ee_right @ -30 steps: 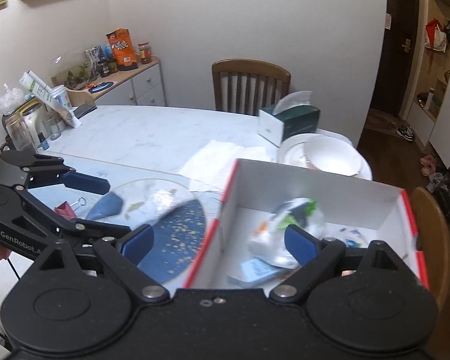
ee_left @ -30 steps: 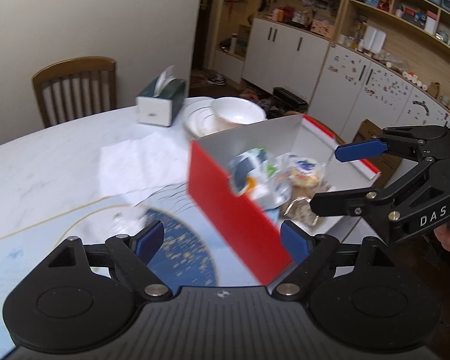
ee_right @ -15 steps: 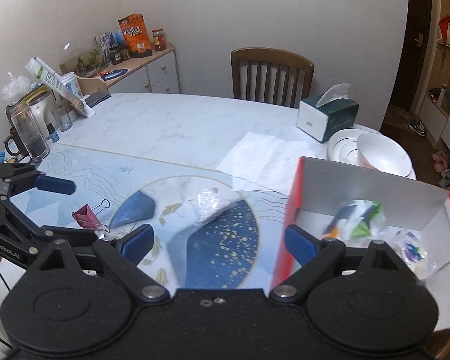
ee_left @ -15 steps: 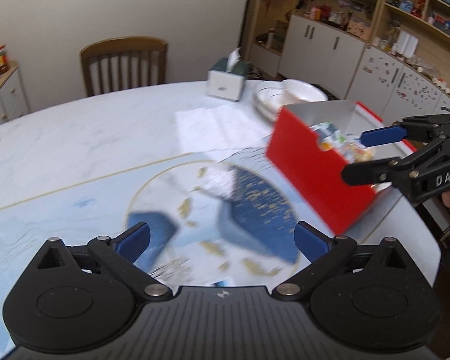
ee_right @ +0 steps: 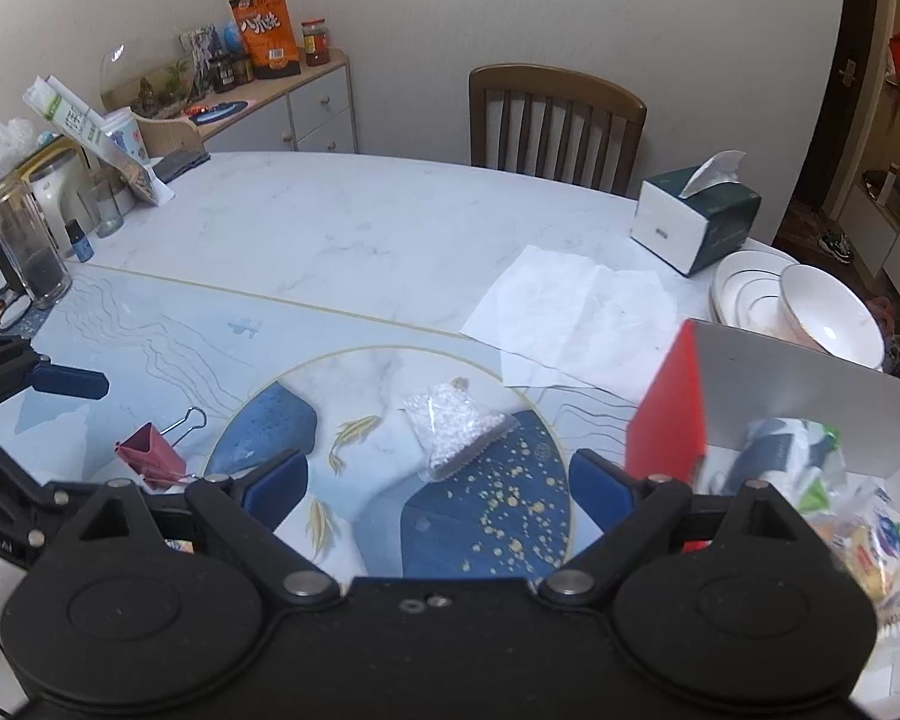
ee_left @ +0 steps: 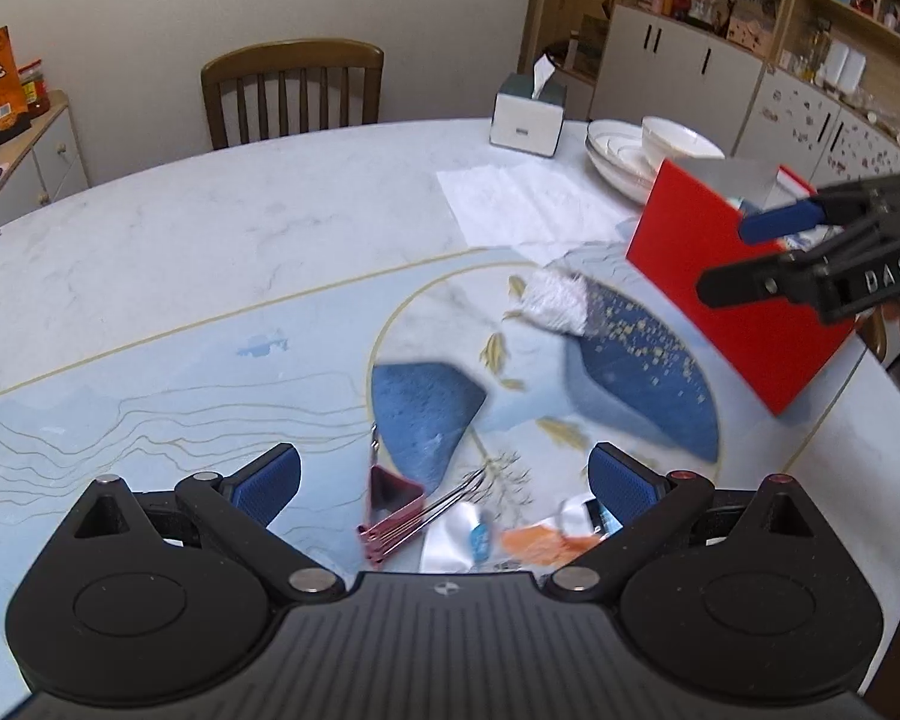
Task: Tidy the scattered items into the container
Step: 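Move both tools back toward the pink binder clip and bubble-wrap bag, then grasp the pink binder clip with the left tool while the right tool grasps the bubble-wrap bag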
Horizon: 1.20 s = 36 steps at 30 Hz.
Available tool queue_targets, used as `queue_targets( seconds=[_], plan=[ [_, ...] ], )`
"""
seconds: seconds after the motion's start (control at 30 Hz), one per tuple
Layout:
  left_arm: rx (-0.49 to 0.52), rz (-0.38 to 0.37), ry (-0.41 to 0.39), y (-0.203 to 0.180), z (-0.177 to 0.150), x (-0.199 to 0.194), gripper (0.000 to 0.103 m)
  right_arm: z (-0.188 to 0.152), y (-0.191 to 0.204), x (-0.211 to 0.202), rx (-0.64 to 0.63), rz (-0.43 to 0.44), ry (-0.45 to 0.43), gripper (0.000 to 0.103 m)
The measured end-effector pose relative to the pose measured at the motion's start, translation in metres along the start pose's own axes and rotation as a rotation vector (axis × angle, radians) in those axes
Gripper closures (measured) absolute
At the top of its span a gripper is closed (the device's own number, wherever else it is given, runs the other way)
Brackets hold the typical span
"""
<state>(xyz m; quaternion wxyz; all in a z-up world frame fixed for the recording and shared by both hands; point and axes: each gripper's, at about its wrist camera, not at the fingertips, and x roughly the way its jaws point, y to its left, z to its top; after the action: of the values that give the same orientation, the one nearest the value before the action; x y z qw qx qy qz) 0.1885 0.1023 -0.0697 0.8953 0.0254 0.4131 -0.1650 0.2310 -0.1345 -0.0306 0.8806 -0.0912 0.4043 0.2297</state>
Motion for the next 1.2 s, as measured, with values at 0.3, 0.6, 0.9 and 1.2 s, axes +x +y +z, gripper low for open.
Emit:
queue_targets(
  seconds=[0.3, 0.6, 0.9, 1.2],
  plan=[
    [0.018, -0.02, 0.034, 0.015, -0.006, 0.021, 0.0, 0.007, 0.005, 0.039, 0.001, -0.018, 0.041, 0.009],
    [0.04, -0.03, 0.048, 0.021, -0.009, 0.039, 0.0, 0.012, 0.004, 0.074, -0.006, -0.034, 0.082, 0.009],
    [0.03, -0.029, 0.05, 0.027, -0.009, 0.051, 0.001, 0.018, -0.005, 0.11, 0.0, -0.057, 0.13, 0.009],
    [0.041, -0.029, 0.043, 0.026, -0.013, 0.056, 0.003, 0.02, -0.009, 0.128, 0.002, -0.062, 0.154, 0.01]
  ],
)
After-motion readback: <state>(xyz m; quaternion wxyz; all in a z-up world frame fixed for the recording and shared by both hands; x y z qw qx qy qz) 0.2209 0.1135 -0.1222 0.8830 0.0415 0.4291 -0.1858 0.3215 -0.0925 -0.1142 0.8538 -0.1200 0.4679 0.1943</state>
